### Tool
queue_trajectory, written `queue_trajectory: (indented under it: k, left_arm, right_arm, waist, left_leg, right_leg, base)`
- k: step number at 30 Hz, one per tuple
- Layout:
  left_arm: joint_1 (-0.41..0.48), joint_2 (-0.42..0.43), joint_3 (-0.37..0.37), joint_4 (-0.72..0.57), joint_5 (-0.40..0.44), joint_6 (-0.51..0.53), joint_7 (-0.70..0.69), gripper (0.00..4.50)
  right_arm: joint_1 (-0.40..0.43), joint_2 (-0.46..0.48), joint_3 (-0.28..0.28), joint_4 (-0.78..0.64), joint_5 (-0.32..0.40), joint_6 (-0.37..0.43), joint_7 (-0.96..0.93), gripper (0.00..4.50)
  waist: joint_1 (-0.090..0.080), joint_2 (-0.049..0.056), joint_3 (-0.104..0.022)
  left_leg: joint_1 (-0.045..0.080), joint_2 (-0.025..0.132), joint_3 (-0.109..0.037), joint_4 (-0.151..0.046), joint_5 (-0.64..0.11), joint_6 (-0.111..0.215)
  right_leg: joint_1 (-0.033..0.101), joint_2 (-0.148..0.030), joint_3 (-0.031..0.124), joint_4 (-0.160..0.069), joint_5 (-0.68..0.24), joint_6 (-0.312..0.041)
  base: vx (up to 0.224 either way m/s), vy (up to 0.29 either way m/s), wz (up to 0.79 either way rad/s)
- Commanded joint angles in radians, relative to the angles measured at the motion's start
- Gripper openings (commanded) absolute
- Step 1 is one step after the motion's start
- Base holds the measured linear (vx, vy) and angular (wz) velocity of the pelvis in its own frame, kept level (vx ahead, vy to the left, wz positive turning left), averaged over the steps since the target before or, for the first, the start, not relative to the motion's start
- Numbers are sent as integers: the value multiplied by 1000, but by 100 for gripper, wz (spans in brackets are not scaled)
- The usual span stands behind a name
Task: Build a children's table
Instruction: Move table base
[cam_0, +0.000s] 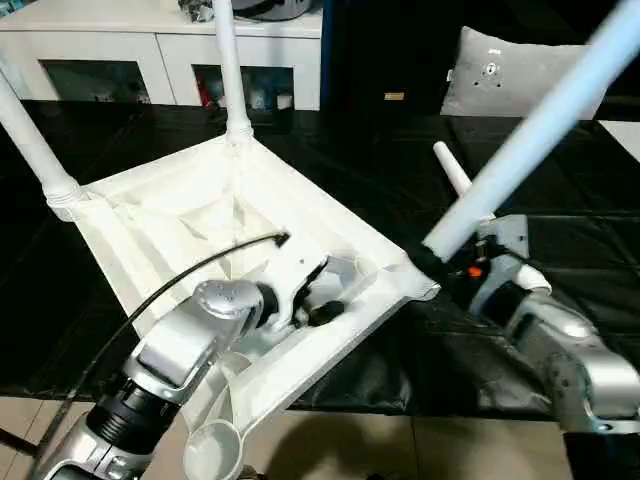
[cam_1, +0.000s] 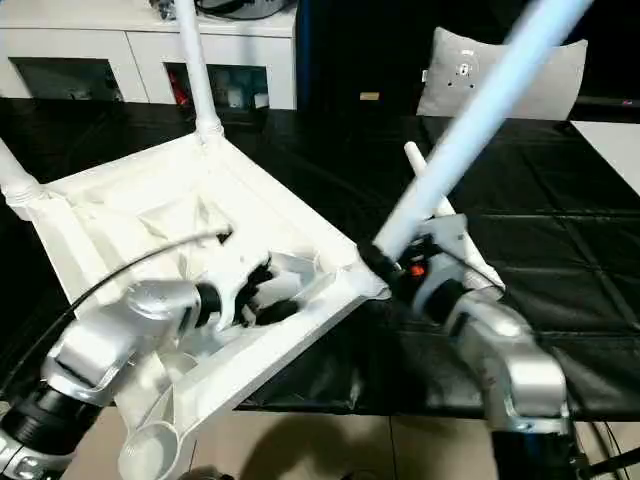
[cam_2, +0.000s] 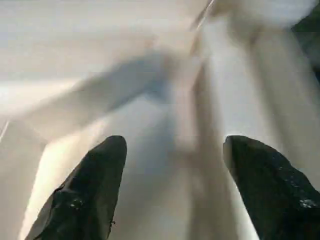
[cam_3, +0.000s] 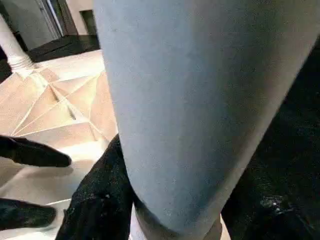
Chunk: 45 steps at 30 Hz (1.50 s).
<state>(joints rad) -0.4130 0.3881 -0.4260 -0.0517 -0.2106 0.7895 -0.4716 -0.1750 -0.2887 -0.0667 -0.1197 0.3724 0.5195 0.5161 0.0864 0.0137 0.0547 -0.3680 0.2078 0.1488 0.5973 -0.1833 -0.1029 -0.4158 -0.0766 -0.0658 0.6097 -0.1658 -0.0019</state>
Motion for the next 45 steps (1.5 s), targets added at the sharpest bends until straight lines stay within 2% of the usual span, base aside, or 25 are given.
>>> queue_trajectory:
  k: [1, 2, 3, 4, 5, 7, 10, 13, 14, 23, 24, 29, 30, 32, 33, 34, 36, 37, 38, 39, 40, 41, 43, 44, 45]
  left_arm:
    - [-19, 6, -1, 9, 17, -3, 14, 314]
    - [-18, 5, -1, 11, 18, -2, 10, 314]
    - [-16, 0, -6, 23, 28, -8, 2, 291]
    - [-13, -2, -8, 28, 35, -12, -1, 286]
    - [-11, -3, -11, 29, 39, -14, -4, 283]
    - [-10, -17, -16, 32, 43, -18, -13, 276]
    - [-8, -23, -24, 25, 41, -18, -16, 238]
    - [-12, -27, -26, 33, 42, -22, -17, 227]
    - [-14, -28, -29, 40, 44, -26, -19, 214]
    - [-25, -27, -40, 63, 72, -60, -55, 148]
    - [-26, -23, -47, 74, 80, -75, -61, 136]
    - [-24, -9, -57, 75, 92, -92, -78, 108]
    - [-27, -6, -60, 83, 99, -109, -90, 87]
    - [-37, 1, -69, 106, 115, -144, -111, 79]
    - [-41, 3, -73, 118, 122, -168, -123, 70]
    - [-47, 7, -78, 133, 126, -199, -144, 59]
    - [-87, 36, -115, 200, 156, -340, -235, 51]
    - [-95, 41, -123, 216, 168, -373, -244, 47]
    - [-112, 56, -148, 261, 192, -523, -297, 47]
    - [-117, 63, -159, 280, 202, -609, -328, 32]
    - [-120, 65, -162, 300, 199, -666, -363, 32]
    - [-127, 61, -158, 326, 198, -696, -373, 28]
    - [-137, 53, -143, 361, 188, -722, -395, 24]
    - [-137, 53, -143, 361, 188, -722, -395, 20]
    - [-139, 51, -137, 371, 182, -737, -410, 16]
  right_arm:
    - [12, 0, 8, -41, -24, 25, -35, 189]
    - [15, -1, 13, -48, -31, 31, -45, 189]
    - [23, -5, 27, -54, -55, 43, -77, 189]
    - [28, -5, 33, -56, -64, 45, -90, 189]
    - [33, -4, 33, -59, -66, 50, -98, 189]
    - [48, 15, 12, -94, -44, 67, -117, 189]
    - [65, 22, 4, -137, -28, 81, -125, 189]
    - [71, 17, 12, -147, -31, 76, -121, 189]
    - [75, 13, 19, -147, -39, 68, -118, 189]
    - [72, 17, 29, -157, -46, 74, -139, 189]
    - [71, 17, 33, -150, -50, 68, -140, 189]
    - [79, 12, 43, -166, -44, 74, -132, 189]
    - [74, 11, 42, -157, -47, 69, -133, 189]
    - [61, 11, 40, -135, -54, 57, -135, 189]
    - [56, 12, 40, -128, -56, 52, -136, 189]
    - [50, 13, 39, -125, -57, 49, -137, 189]
    - [36, 16, 29, -128, -54, 47, -143, 189]
    - [36, 16, 27, -127, -54, 45, -143, 189]
    - [39, 13, 21, -125, -55, 39, -144, 189]
    - [42, 12, 18, -123, -56, 36, -144, 189]
    - [46, 11, 17, -121, -59, 32, -145, 189]
    - [55, 11, 16, -126, -60, 30, -148, 189]
    - [70, 13, 14, -145, -59, 36, -151, 189]
    - [70, 13, 14, -145, -59, 36, -151, 189]
    - [76, 14, 13, -154, -56, 39, -153, 189]
  waist:
    - [-1, -7, -64]
    - [-1, -8, -64]
    - [-2, -2, -63]
    - [-3, 3, -62]
    - [-5, -1, -62]
    - [-6, 3, -60]
    - [-7, 2, -61]
    - [-8, 0, -62]
    - [-10, 5, -61]
    - [-9, 3, -61]
    - [-12, -1, -61]
    - [-18, 1, -62]
    - [-19, 1, -62]
    - [-24, 1, -61]
    - [-24, 8, -62]
    - [-28, 7, -60]
    - [-28, 17, -62]
    - [-30, 14, -61]
    - [-25, 17, -59]
    - [-26, 13, -62]
    - [-22, 25, -64]
    - [-19, 27, -66]
    - [-9, 36, -66]
    - [-9, 36, -66]
    - [-1, 38, -71]
  left_leg:
    - [-2, -4, 13, -72, -216, 0]
    - [-3, -3, 12, -73, -214, -2]
    - [-2, -4, 12, -73, -216, -2]
    - [-1, -4, 12, -74, -224, -4]
    - [0, -5, 12, -74, -230, -4]
    - [1, -7, 12, -74, -257, -6]
    - [2, -7, 10, -74, -269, -3]
    - [0, -7, 10, -74, -270, -2]
    - [-2, -7, 9, -75, -271, -3]
    - [0, -6, 8, -76, -270, -1]
    - [-2, -6, 9, -75, -270, -2]
    - [-4, -5, 8, -76, -264, -1]
    - [-5, -5, 8, -76, -261, -2]
    - [-6, -7, 8, -76, -259, 2]
    - [-4, -7, 7, -76, -265, 1]
    - [-4, -8, 7, -76, -275, 2]
    - [-1, -9, 6, -76, -283, 1]
    - [-2, -9, 6, -77, -287, 1]
    - [0, -13, 4, -77, -292, 10]
    - [-3, -13, 5, -77, -286, 7]
    - [0, -10, 5, -76, -285, 0]
    - [5, -8, 7, -73, -279, -2]
    - [7, -4, 10, -74, -261, -5]
    - [7, -4, 10, -74, -261, -5]
    - [2, 1, 8, -77, -237, -15]
  right_leg:
    - [50, -37, 29, -98, -449, -44]
    - [50, -37, 30, -97, -441, -45]
    - [49, -35, 30, -97, -430, -49]
    - [48, -35, 30, -98, -435, -50]
    - [48, -35, 29, -101, -441, -47]
    - [47, -35, 28, -105, -476, -38]
    - [45, -35, 26, -110, -508, -15]
    - [45, -35, 26, -109, -495, -19]
    - [46, -34, 26, -109, -487, -21]
    - [46, -35, 27, -107, -472, -32]
    - [47, -35, 27, -107, -471, -32]
    - [49, -37, 29, -104, -460, -37]
    - [50, -38, 29, -103, -454, -40]
    - [49, -37, 29, -106, -453, -43]
    - [49, -38, 29, -106, -461, -43]
    - [48, -37, 28, -110, -471, -40]
    - [47, -37, 28, -112, -467, -39]
    - [48, -36, 28, -111, -464, -39]
    - [46, -36, 26, -122, -490, -31]
    - [50, -37, 28, -116, -493, -21]
    - [49, -39, 30, -111, -488, -23]
    - [44, -42, 33, -110, -475, -32]
    - [43, -38, 35, -104, -423, -59]
    - [43, -38, 35, -104, -423, -59]
    - [51, -40, 37, -90, -346, -87]
  base:
    - [0, 0, 0]
    - [0, 0, 0]
    - [0, 0, 0]
    - [0, 0, 0]
    - [0, 0, 0]
    - [0, 0, 0]
    - [0, 0, 0]
    - [0, 0, 0]
    - [0, 0, 0]
    - [0, 0, 0]
    - [0, 0, 0]
    - [0, 0, 0]
    - [0, 0, 0]
    - [0, 0, 0]
    - [0, 0, 0]
    - [0, 0, 0]
    - [0, 0, 0]
    - [0, 0, 0]
    - [0, 0, 0]
    - [0, 0, 0]
    - [0, 0, 0]
    - [0, 0, 0]
    - [0, 0, 0]
    - [0, 0, 0]
    - [0, 0, 0]
